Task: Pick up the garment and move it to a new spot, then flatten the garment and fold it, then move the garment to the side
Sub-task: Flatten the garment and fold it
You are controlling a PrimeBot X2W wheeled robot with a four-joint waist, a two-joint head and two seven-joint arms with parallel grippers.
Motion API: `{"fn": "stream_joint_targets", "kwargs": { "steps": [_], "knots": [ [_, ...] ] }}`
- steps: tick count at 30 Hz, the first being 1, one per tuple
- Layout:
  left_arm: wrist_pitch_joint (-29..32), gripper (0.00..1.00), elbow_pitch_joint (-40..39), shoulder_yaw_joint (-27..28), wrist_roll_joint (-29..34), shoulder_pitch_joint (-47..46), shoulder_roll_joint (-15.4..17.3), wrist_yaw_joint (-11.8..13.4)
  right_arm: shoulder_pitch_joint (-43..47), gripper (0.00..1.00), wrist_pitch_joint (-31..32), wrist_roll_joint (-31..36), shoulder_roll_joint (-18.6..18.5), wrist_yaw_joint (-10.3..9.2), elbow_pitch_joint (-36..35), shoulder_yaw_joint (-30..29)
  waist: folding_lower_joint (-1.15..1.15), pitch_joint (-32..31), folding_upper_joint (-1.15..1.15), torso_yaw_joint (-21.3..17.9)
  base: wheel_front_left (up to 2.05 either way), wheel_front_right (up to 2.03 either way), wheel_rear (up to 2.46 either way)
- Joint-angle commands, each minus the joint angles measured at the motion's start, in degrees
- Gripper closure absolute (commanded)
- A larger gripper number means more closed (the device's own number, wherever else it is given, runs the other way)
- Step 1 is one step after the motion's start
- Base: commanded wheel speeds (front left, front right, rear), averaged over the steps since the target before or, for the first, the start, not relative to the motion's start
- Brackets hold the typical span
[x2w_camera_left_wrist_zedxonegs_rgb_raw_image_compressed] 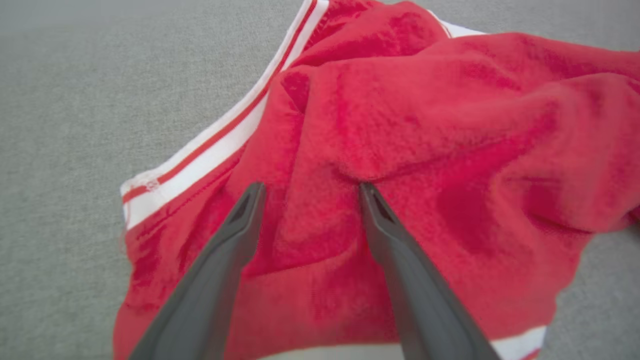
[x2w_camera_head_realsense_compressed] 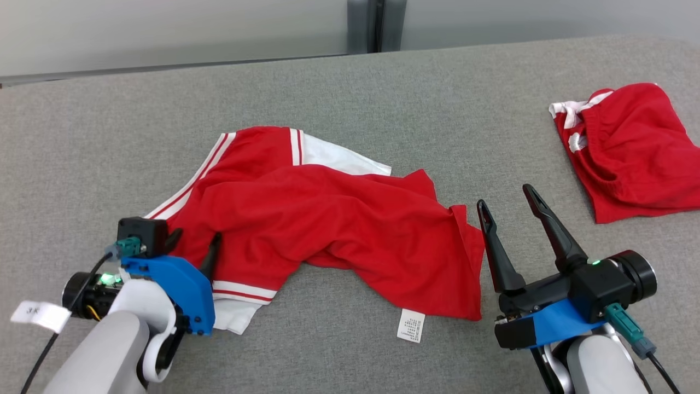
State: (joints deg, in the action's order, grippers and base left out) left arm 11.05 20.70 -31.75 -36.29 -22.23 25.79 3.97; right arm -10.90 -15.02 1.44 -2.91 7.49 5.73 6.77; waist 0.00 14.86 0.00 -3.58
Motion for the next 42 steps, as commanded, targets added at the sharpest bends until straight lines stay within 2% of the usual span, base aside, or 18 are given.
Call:
{"fn": "stream_joint_targets", "kwargs": {
  "steps": [1,5,6,7,8,10,20,25,30,31,32,33,34,42],
  "knots": [
    [0.24,0.00,2.37,-0.19,0.29,-1.98,-0.58,-0.57,-0.81,0.00,-0.21,0.20,0.02,0.01,-0.37,-0.12,0.00,0.58,0.00,-0.12,0.00,0.00,0.00],
    [0.41,0.00,5.73,-0.99,0.43,-4.08,-1.62,-1.45,-1.18,0.00,-0.20,0.40,0.02,0.01,-0.54,-0.38,0.00,1.46,0.00,-0.23,0.00,0.00,0.00],
    [0.43,0.25,6.69,-1.32,0.67,-4.63,-1.87,-1.64,-1.28,0.00,-0.21,0.48,0.02,0.01,-0.63,-0.46,0.00,1.72,0.00,-0.23,0.00,0.00,0.00],
    [0.21,0.56,7.51,-1.61,0.87,-5.12,-2.12,-1.88,-1.33,0.00,-0.21,0.51,0.02,0.01,-0.66,-0.55,0.00,1.93,0.00,-0.22,0.00,0.00,0.00],
    [-0.18,1.00,8.10,-1.78,1.20,-5.55,-2.39,-1.96,-1.34,0.00,-0.21,0.51,0.02,0.01,-0.75,-0.65,0.00,2.15,0.00,-0.19,0.00,0.00,0.00],
    [-1.27,1.00,8.90,-2.24,2.06,-6.48,-2.57,-2.11,-1.33,0.00,-0.21,0.61,0.02,0.01,-0.97,-0.84,0.00,2.50,0.00,-0.08,0.00,0.00,0.00],
    [-8.90,1.00,11.47,-3.57,7.95,-13.66,-3.46,0.20,-2.38,0.00,-0.20,0.81,0.02,0.01,-1.76,-0.78,0.00,4.91,0.00,0.04,0.00,0.00,0.00],
    [-11.14,1.00,14.36,-4.10,8.78,-17.24,-5.01,-0.39,-3.04,0.00,-0.20,0.94,0.02,0.01,-1.53,-0.70,0.00,6.11,0.00,-0.55,0.00,0.00,0.00],
    [-16.92,0.99,16.42,-4.59,9.51,-18.87,-6.59,-1.34,-3.12,0.00,-0.20,0.54,0.02,0.01,-1.40,-1.44,0.00,6.27,0.00,-0.80,0.00,0.00,0.00],
    [-17.76,0.74,17.02,-4.70,9.37,-18.68,-6.85,-1.59,-3.02,0.00,-0.21,0.56,0.02,0.01,-1.34,-1.55,0.00,6.16,0.00,-0.73,0.00,0.00,0.00],
    [-18.67,0.54,17.45,-4.89,9.61,-18.56,-6.93,-1.82,-2.85,0.00,-0.20,0.56,0.02,0.01,-1.29,-1.74,0.00,6.00,0.00,-0.60,0.00,0.00,0.00],
    [-19.50,0.21,17.92,-5.00,9.65,-18.37,-7.14,-1.95,-2.66,0.00,-0.21,0.54,0.02,0.01,-1.21,-1.98,0.00,5.75,0.00,-0.41,0.00,0.00,0.00],
    [-20.34,0.00,18.22,-5.00,9.49,-18.02,-7.45,-2.13,-2.49,0.00,-0.21,0.42,0.02,0.01,-1.14,-2.15,0.00,5.47,0.00,-0.16,0.00,0.00,0.00],
    [-25.02,0.00,16.17,-2.71,6.47,-13.63,-8.90,-2.79,-0.76,0.00,-0.20,-0.56,0.01,0.01,-0.26,-3.09,0.00,2.12,0.00,2.56,0.00,0.00,0.00]
  ]
}}
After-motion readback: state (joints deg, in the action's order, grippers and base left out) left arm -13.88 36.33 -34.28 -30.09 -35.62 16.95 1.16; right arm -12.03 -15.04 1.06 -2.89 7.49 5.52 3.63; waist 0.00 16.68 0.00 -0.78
